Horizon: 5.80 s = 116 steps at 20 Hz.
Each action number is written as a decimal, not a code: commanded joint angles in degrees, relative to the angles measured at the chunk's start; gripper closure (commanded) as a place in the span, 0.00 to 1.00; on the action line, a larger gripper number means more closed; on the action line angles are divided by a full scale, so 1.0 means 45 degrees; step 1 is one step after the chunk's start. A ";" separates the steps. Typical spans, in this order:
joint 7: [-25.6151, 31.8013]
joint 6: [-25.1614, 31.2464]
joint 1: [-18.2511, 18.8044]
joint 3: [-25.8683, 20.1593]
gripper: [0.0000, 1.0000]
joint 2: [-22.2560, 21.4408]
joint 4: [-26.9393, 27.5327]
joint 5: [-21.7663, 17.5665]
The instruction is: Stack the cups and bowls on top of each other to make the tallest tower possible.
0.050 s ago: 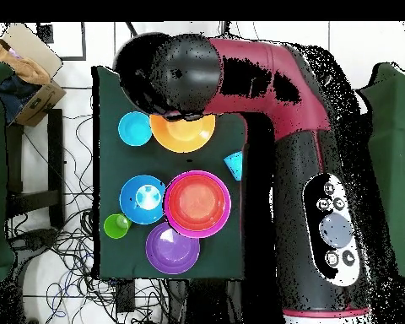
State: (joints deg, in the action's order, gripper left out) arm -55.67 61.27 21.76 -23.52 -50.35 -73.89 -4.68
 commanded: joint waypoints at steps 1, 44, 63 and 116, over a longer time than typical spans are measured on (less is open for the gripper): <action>-0.3811 0.0005 -0.1105 0.1463 0.00 -0.0039 -0.2897 -0.0931; -0.5731 -0.5051 -0.2748 0.2928 0.00 0.0274 -0.5520 -0.1845; -0.6550 -0.6267 -0.4249 0.4134 0.00 0.0462 -0.5835 -0.1900; -0.7499 -0.8012 -0.6124 0.4663 0.00 0.1782 -0.5984 -0.1697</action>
State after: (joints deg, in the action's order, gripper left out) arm -82.19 22.90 -4.21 -1.10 -43.48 -100.14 -10.20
